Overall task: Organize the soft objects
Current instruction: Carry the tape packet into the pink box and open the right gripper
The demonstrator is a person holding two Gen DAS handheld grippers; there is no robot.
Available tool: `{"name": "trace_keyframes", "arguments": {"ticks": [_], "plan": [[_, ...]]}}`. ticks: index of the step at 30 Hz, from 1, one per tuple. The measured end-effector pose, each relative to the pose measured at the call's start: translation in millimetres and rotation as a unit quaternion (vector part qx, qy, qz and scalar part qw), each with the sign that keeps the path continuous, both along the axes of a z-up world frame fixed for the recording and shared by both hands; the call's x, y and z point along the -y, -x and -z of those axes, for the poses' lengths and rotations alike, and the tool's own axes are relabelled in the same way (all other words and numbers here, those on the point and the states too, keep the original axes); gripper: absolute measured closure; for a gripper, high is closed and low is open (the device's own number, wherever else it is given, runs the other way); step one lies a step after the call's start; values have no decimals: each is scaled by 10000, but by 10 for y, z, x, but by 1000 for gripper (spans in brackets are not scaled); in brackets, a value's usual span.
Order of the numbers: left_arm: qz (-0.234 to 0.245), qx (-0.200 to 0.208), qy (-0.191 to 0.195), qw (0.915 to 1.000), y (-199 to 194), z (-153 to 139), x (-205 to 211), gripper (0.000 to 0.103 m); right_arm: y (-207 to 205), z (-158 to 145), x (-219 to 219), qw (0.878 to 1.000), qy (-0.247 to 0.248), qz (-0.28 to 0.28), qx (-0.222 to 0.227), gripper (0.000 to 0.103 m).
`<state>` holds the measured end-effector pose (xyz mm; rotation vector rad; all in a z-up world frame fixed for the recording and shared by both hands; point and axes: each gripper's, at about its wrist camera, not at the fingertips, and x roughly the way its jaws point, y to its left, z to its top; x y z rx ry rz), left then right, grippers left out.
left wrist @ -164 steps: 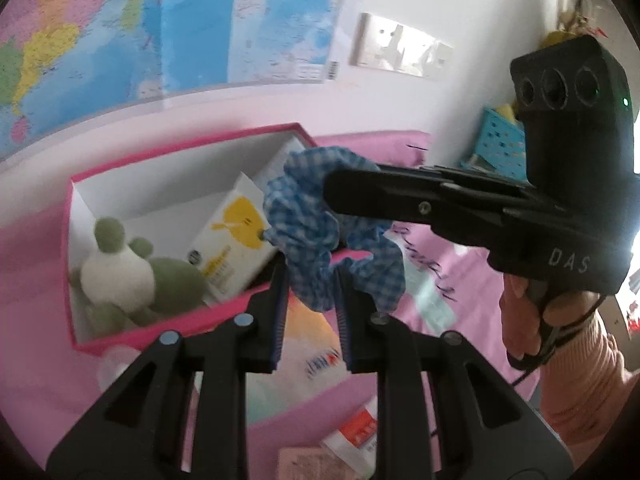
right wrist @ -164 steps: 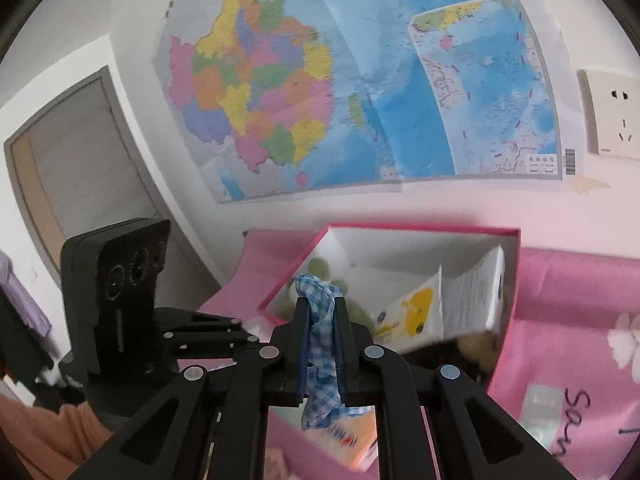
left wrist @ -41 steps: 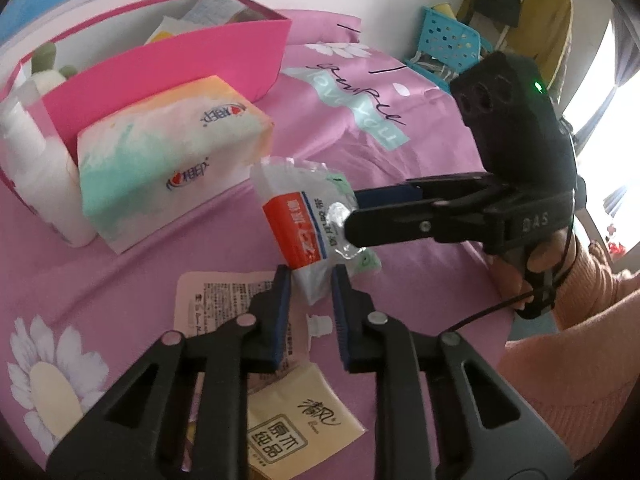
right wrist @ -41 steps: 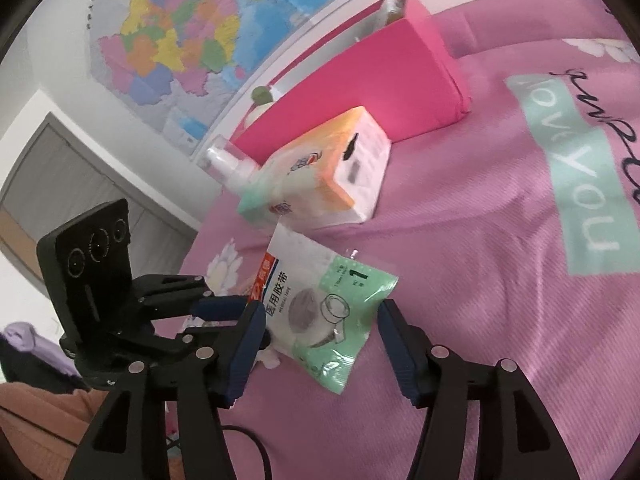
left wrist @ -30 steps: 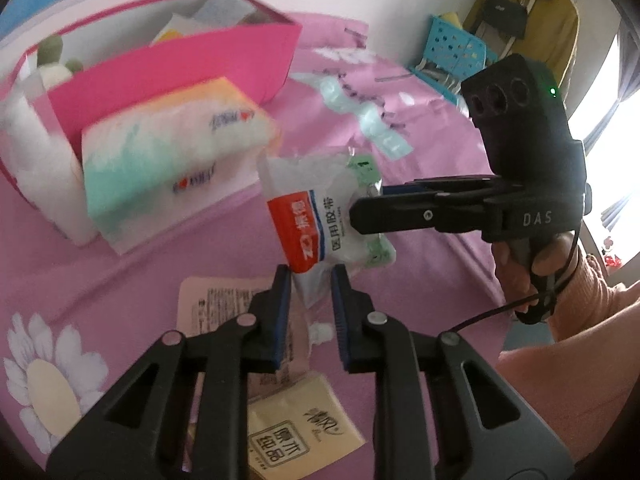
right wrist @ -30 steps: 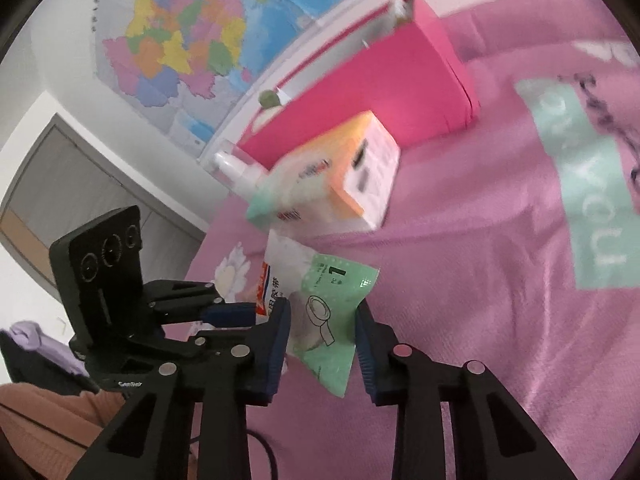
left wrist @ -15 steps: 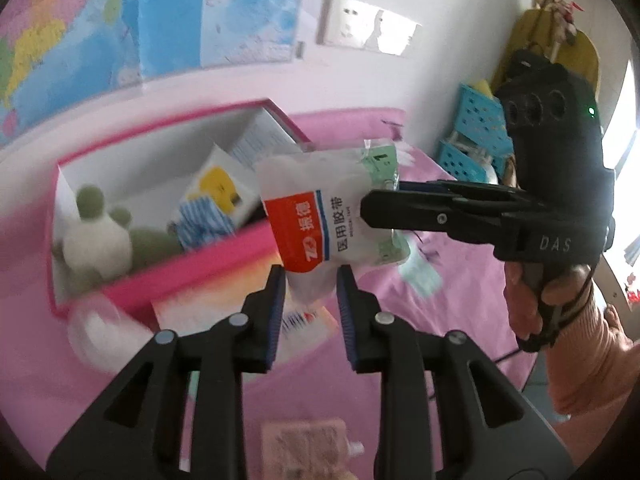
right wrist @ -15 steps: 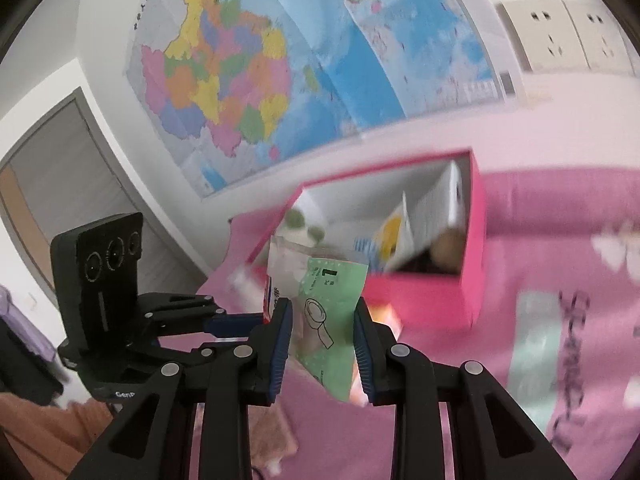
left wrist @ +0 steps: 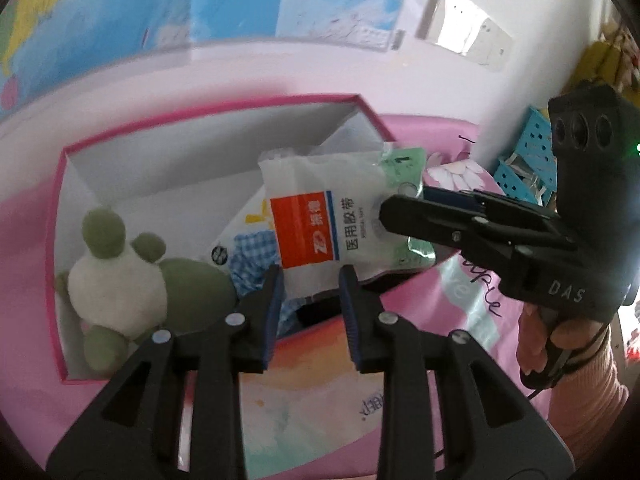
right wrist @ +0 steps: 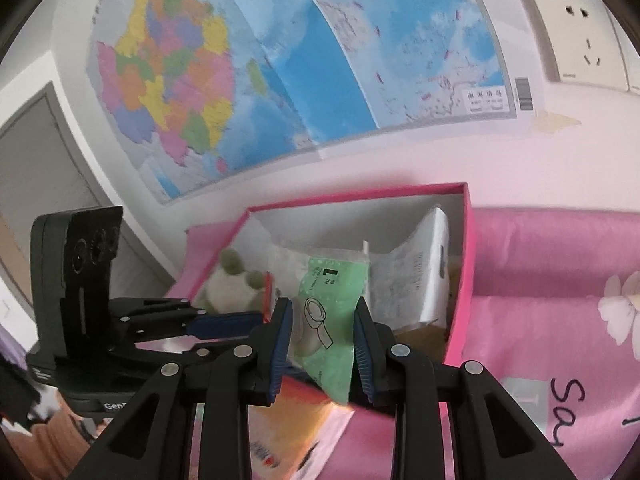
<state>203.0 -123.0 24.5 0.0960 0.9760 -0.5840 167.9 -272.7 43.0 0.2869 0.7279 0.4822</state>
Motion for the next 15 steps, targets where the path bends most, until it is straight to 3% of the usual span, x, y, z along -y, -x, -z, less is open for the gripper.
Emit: {"name": "trace_keyframes", "arguments": {"ticks": [6,15], "plan": [[-180,50,-76,9998,45,35,-62,72,-59,117,-44,9990,361,188,-183,71],[-204,371,4,9991,293,-100,-187,72,190,70,-42,9980,575,243,-20,70]]}}
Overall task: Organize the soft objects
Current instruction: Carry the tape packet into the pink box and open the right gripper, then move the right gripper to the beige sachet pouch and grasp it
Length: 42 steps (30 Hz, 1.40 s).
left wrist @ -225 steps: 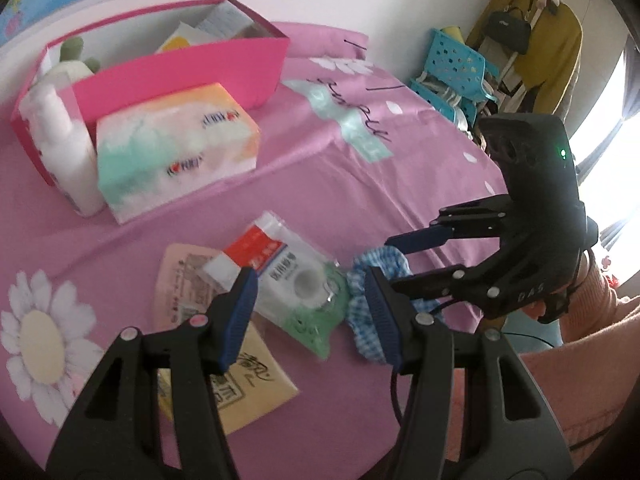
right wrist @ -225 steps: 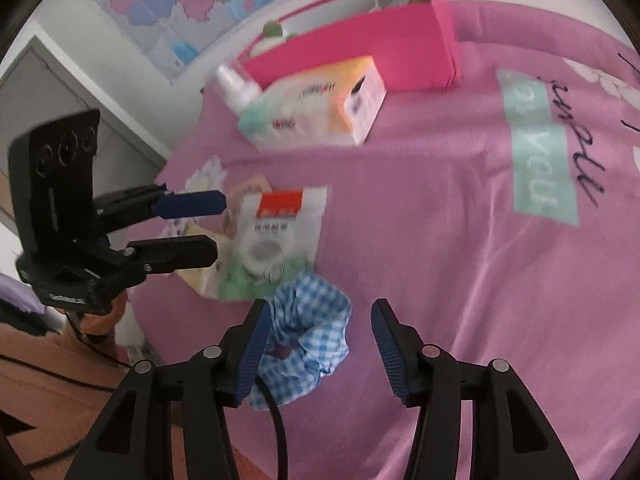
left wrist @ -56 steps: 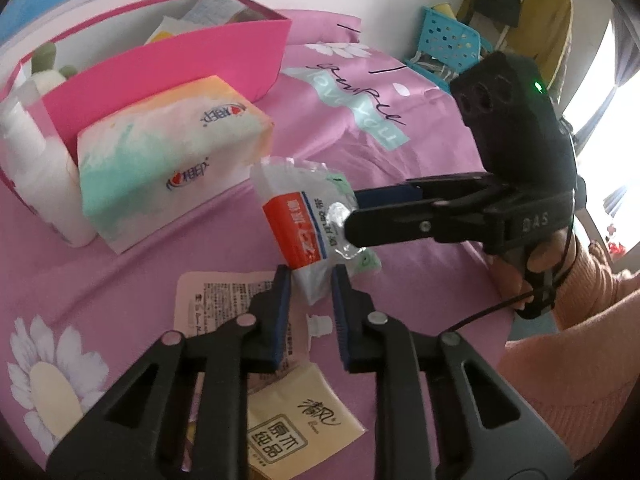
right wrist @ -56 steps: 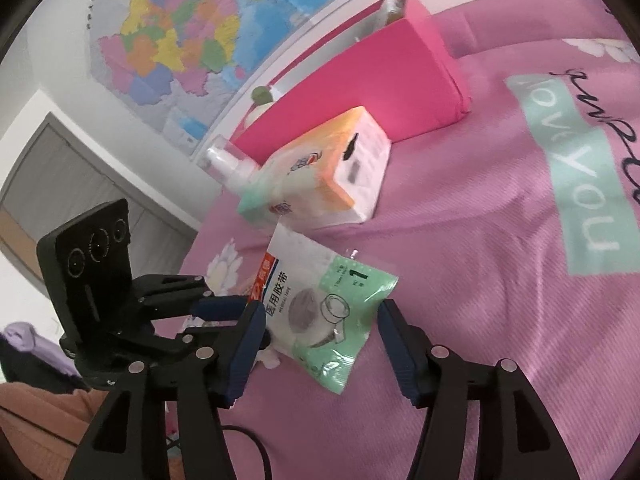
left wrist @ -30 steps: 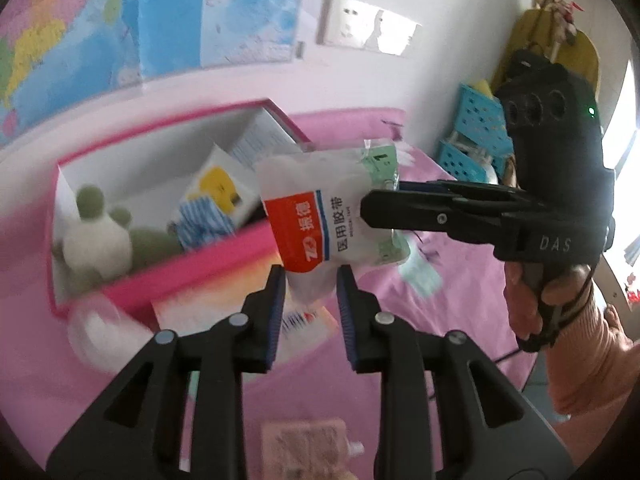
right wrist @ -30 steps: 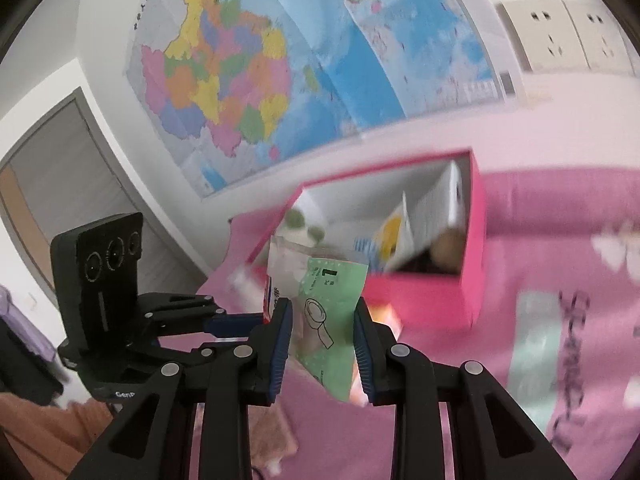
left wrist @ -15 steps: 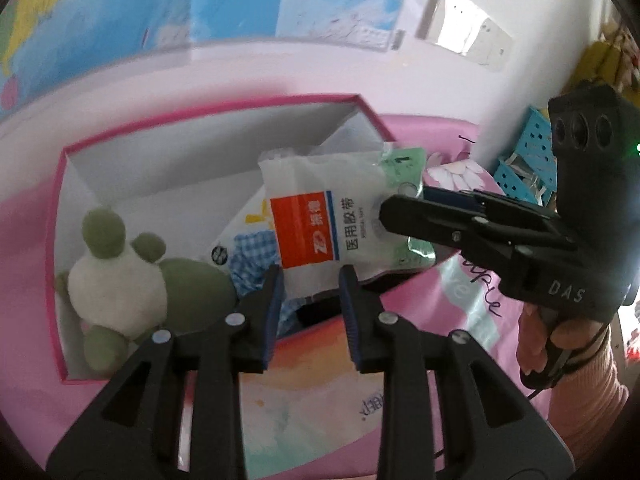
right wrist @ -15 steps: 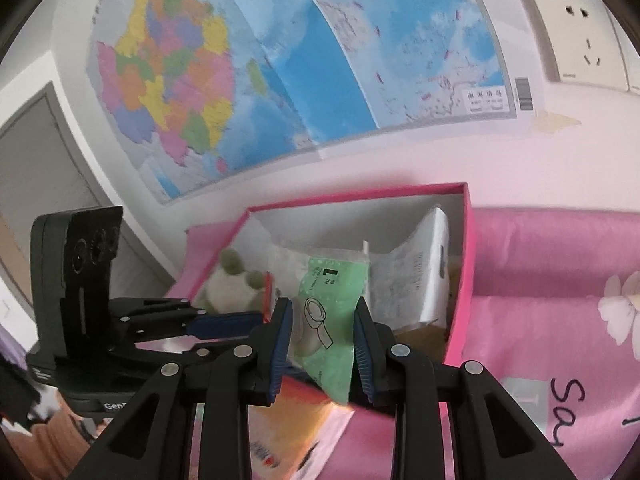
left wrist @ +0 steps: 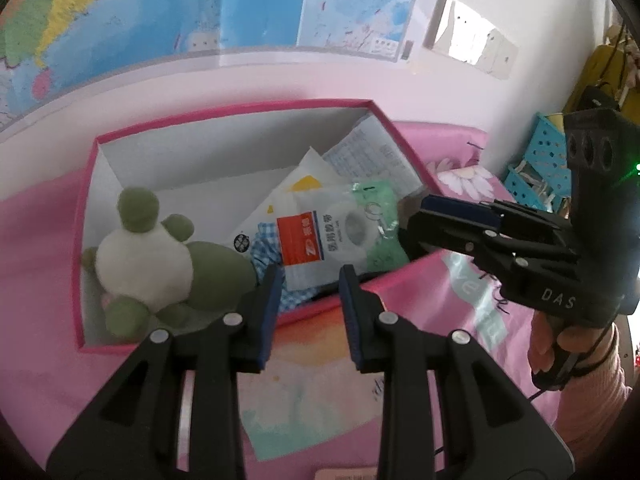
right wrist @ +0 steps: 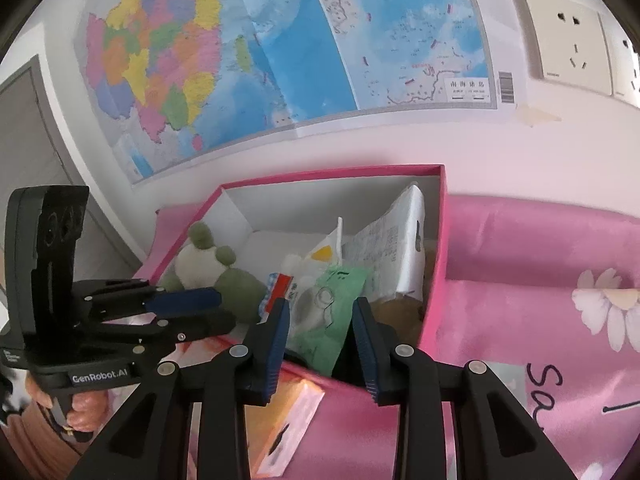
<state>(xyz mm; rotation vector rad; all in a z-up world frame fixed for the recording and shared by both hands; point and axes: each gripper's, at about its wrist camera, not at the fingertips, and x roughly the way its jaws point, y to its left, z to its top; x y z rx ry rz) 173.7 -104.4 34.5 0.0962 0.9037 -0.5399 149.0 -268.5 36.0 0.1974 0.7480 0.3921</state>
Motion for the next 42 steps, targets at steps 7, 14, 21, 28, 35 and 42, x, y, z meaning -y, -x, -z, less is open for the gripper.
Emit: {"name": "trace_keyframes", "arguments": {"ticks": [7,14,21,28,35,42], "plan": [[134,305,205,9992,419,-157,-223,55,447,-173,3,9989,-299,-271,259,67],[303,189,192,9992,880,-7,-463,55,930,-106,-93,9944,-662,-827,48,64],[98,-425,75,9990,1082,429,-676,55,1279,307,-217,9879,-949,-1075,-595,63],[100,-694,22,9975,1216,661,-722,55,1404,727,-447,9789,-1056,-1219,-1253,63],[333,-864,6,9957,1319,767,-674,61,1490,904,-641,9718,-1139,-1363,-1550,63],[491,-1027,31,9935,1379,835,-660,69,1479,956,-705,9695,-1252,-1354,-1612,63]]}}
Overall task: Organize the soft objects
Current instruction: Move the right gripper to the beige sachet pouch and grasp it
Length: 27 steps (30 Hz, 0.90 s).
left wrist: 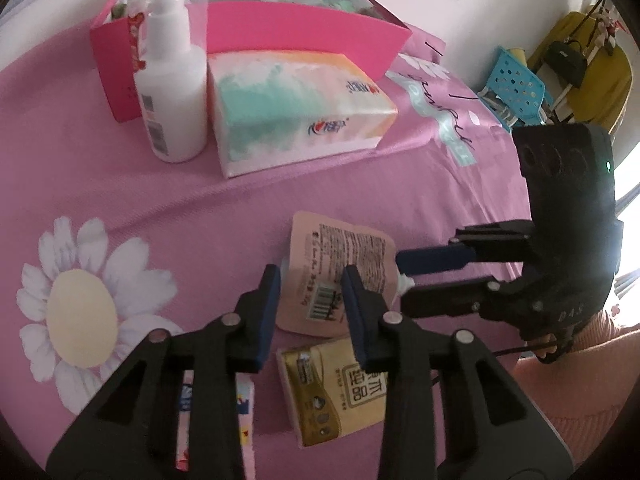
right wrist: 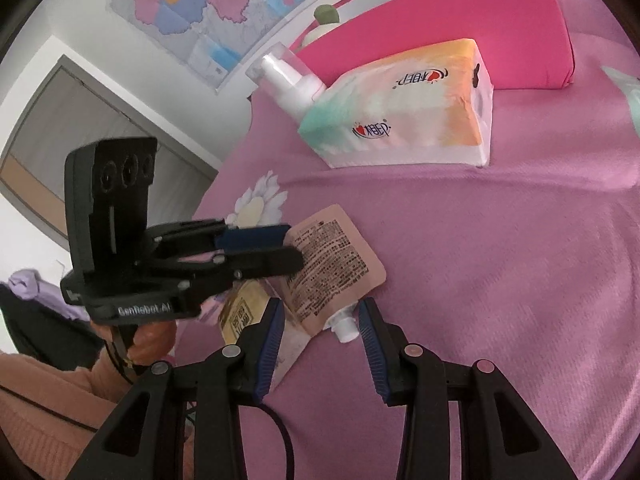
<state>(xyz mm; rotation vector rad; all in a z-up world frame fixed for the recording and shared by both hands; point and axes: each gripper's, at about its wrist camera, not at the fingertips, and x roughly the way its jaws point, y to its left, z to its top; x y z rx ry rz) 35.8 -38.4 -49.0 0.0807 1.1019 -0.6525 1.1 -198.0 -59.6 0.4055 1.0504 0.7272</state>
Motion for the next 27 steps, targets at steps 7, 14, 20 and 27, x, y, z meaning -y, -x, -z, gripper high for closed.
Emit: {"name": "trace_keyframes", "arguments": {"ticks": [7,14,20,27], "plan": [[71,-208,220,9995,2,42,26,69,-103,-8,60,9997,2,242,94,64],[109,-185,242,9995,10,29,127,69,-136,-27,111,9987,217,409,209,73],[137,-78,298,9994,26,-36,174,69,-108,-88,216,9978,264,513,337,81],[148,109,306,9994,43,-136,219,69,-72,-218,227,9957,436,572,588,81]]}}
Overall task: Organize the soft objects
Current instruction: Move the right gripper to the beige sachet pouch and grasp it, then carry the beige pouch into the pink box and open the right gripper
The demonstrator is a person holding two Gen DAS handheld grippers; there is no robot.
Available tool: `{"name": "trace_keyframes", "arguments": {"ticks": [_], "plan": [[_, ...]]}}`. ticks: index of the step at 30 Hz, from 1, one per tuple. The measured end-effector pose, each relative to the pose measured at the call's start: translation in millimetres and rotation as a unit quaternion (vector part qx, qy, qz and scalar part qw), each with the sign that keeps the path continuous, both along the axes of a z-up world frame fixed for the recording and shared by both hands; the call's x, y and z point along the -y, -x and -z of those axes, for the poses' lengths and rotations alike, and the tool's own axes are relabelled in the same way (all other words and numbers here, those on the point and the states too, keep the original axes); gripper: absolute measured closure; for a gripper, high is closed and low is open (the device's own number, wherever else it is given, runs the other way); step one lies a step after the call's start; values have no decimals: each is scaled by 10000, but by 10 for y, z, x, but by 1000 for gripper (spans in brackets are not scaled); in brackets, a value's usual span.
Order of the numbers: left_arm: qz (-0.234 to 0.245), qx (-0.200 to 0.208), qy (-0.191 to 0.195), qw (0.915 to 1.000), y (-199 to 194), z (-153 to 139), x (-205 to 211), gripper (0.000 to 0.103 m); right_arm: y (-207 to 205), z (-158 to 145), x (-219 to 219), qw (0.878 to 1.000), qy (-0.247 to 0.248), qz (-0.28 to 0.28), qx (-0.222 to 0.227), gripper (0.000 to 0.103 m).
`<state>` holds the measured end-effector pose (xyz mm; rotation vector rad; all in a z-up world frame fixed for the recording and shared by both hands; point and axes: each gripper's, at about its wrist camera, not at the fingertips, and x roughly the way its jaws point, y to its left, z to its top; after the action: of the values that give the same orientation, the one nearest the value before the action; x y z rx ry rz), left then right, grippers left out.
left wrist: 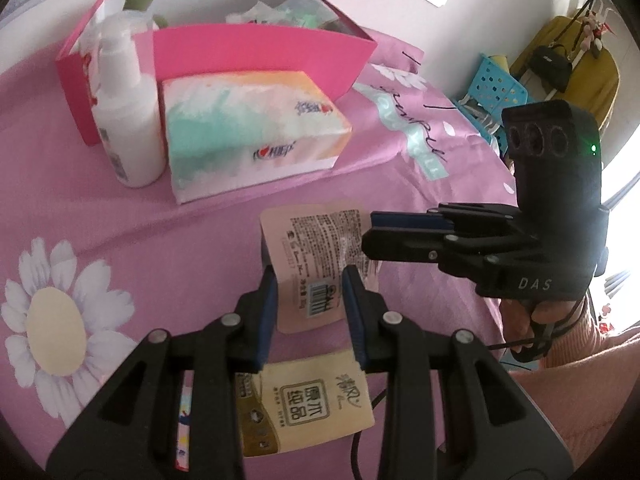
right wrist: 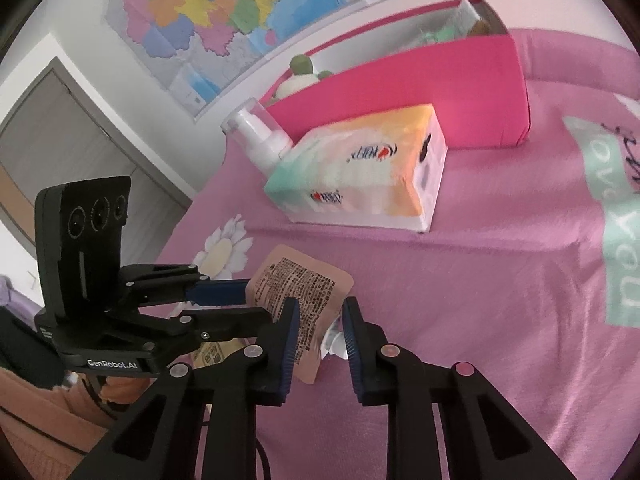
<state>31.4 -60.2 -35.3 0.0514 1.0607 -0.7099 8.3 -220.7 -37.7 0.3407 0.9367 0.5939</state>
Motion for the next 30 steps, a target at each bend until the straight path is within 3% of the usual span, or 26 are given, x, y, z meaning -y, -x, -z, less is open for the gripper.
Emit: {"name": "trace_keyframes", "arguments": {"ticks": [30], "plan": [[-25,680,57,9977,-175,-505,228,69,-96,-543,189,9965,249,196,779,81]]}}
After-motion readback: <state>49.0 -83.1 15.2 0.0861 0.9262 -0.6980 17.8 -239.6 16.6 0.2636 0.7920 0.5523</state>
